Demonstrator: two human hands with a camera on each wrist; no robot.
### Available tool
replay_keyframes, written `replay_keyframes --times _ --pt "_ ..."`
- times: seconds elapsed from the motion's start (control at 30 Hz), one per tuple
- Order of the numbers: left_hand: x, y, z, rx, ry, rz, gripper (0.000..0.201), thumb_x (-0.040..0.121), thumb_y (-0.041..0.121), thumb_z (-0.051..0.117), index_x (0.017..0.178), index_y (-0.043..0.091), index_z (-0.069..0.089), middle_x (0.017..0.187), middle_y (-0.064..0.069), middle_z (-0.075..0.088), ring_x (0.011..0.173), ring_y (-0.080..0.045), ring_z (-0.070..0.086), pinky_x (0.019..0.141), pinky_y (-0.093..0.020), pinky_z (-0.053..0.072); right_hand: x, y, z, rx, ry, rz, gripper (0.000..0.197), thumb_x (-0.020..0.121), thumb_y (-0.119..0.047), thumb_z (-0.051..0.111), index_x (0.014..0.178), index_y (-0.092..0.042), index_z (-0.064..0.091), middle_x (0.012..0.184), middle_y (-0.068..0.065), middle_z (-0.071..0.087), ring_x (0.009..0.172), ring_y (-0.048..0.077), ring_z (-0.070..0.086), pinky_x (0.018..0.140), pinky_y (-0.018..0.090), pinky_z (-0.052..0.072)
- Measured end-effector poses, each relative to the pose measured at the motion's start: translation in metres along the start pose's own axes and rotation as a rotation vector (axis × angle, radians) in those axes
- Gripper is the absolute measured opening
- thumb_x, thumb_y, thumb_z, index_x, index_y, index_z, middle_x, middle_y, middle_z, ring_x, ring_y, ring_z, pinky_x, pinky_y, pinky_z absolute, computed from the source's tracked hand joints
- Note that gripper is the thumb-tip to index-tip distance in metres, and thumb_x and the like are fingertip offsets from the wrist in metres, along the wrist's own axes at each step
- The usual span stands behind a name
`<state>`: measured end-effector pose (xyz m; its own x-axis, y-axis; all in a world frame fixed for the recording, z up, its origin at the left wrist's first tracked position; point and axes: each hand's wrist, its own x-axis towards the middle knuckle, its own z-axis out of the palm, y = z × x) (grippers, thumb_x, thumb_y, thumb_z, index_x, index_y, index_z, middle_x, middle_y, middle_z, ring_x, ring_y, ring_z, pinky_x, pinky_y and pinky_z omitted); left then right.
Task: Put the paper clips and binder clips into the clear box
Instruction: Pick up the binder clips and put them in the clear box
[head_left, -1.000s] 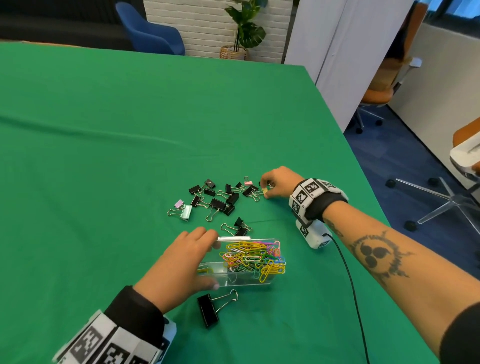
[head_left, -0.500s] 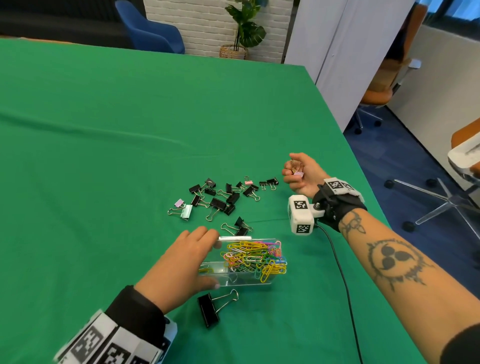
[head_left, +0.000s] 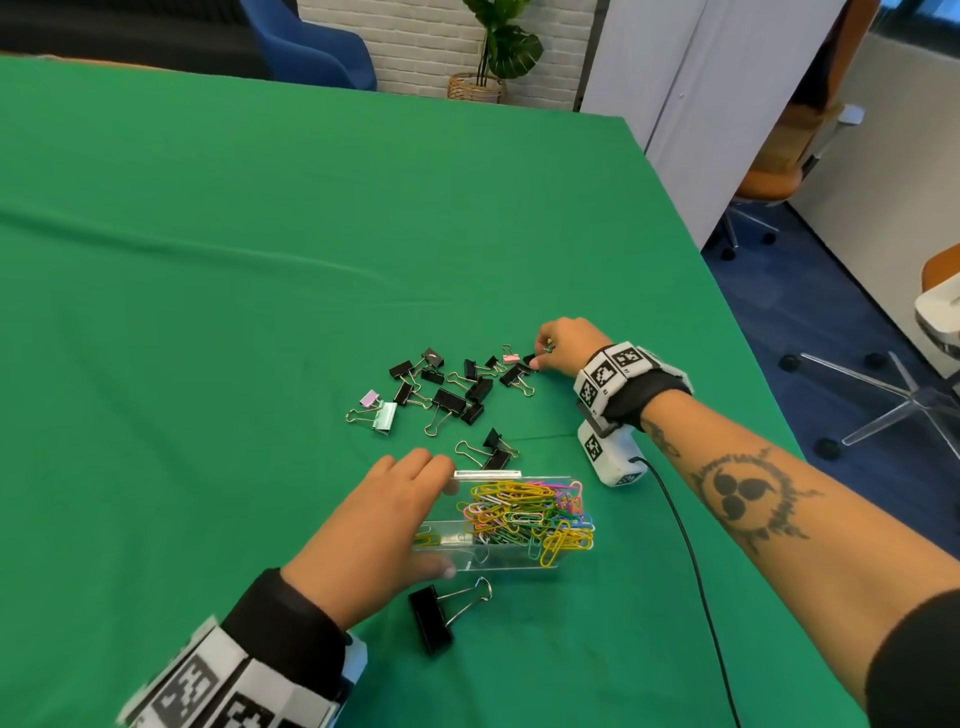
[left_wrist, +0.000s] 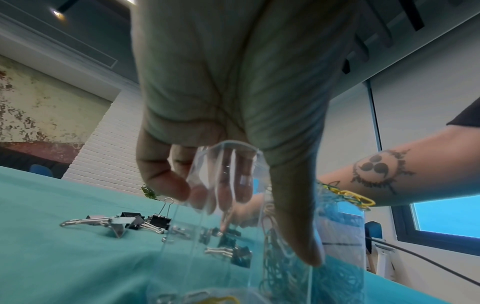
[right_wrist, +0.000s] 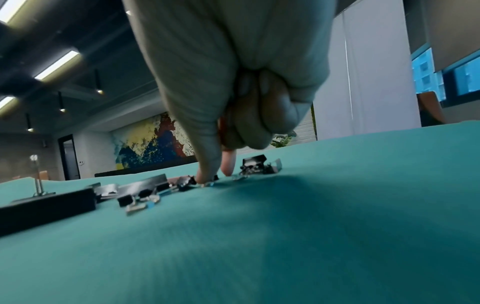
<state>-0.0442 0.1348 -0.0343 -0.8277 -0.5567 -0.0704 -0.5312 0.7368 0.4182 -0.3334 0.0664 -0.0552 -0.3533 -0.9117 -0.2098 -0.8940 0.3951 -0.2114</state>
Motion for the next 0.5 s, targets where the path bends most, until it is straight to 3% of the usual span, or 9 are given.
replay_keyframes --times 0.1,0.17,0.23,0.3,0.37,0.43,0.5 --pt "-0.0004 -0.0006 0.0005 0.011 -0.001 -0.002 0.057 0.068 0.046 0.072 0.112 0.027 0.041 0.113 0.016 0.041 0.102 -0.011 0.039 0.087 -0.022 0.035 0.0030 -0.0055 -0.0017 -0.007 -0.026 0.001 0.024 0.085 -0.018 0.064 0.103 -0.003 0.065 0.105 0.013 0.066 0.089 0.024 0.059 0.086 0.033 0.050" --pt "-0.0006 -0.0010 0.0012 0.006 0.005 -0.003 0.057 0.068 0.046 0.072 0.112 0.027 0.041 0.113 0.015 0.042 0.101 -0.011 0.039 0.087 -0.022 0.036 0.0055 -0.0078 -0.0002 0.007 -0.036 0.019 0.016 0.083 -0.013 0.063 0.095 -0.002 0.066 0.093 0.012 0.065 0.082 0.023 0.057 0.081 0.032 0.052" --pt "-0.0010 -0.0009 0.0014 0.013 0.007 -0.003 0.057 0.068 0.047 0.072 0.112 0.028 0.041 0.114 0.015 0.042 0.101 -0.011 0.039 0.088 -0.023 0.036 0.0063 -0.0091 0.0008 0.051 -0.054 0.047 0.010 0.081 -0.012 0.062 0.073 -0.008 0.059 0.073 0.008 0.055 0.067 0.019 0.050 0.065 0.028 0.047" --pt "-0.0015 -0.0012 0.0018 0.020 0.007 -0.003 0.058 0.068 0.047 0.071 0.113 0.028 0.040 0.114 0.015 0.041 0.102 -0.011 0.039 0.089 -0.024 0.037 0.0057 -0.0094 0.0030 0.077 -0.090 0.076 0.025 0.082 -0.014 0.059 0.061 -0.014 0.046 0.060 0.002 0.041 0.055 0.014 0.038 0.053 0.022 0.034" --pt "-0.0023 -0.0016 0.0021 0.017 0.008 -0.003 0.058 0.068 0.047 0.071 0.113 0.028 0.039 0.114 0.015 0.041 0.102 -0.011 0.039 0.089 -0.024 0.037 0.0035 -0.0104 0.0044 0.048 -0.114 0.066 0.023 0.087 -0.019 0.053 0.067 -0.012 0.046 0.060 0.000 0.037 0.059 0.016 0.038 0.053 0.023 0.034" --pt "-0.0027 -0.0018 0.0019 0.015 0.009 -0.003 0.058 0.068 0.047 0.071 0.113 0.028 0.040 0.114 0.015 0.041 0.101 -0.011 0.039 0.089 -0.024 0.037 0.0024 -0.0080 0.0022 0.052 -0.086 0.044 0.018 0.091 -0.021 0.047 0.078 -0.009 0.052 0.069 0.003 0.045 0.072 0.019 0.045 0.064 0.027 0.044" --pt "-0.0025 -0.0016 0.0016 0.019 0.008 -0.001 0.057 0.069 0.047 0.071 0.113 0.028 0.039 0.114 0.016 0.041 0.102 -0.011 0.039 0.089 -0.023 0.037 0.0022 -0.0008 -0.0038 0.136 -0.014 0.055 0.013 0.090 -0.017 0.047 0.082 -0.009 0.053 0.080 0.006 0.050 0.079 0.019 0.047 0.063 0.026 0.042"
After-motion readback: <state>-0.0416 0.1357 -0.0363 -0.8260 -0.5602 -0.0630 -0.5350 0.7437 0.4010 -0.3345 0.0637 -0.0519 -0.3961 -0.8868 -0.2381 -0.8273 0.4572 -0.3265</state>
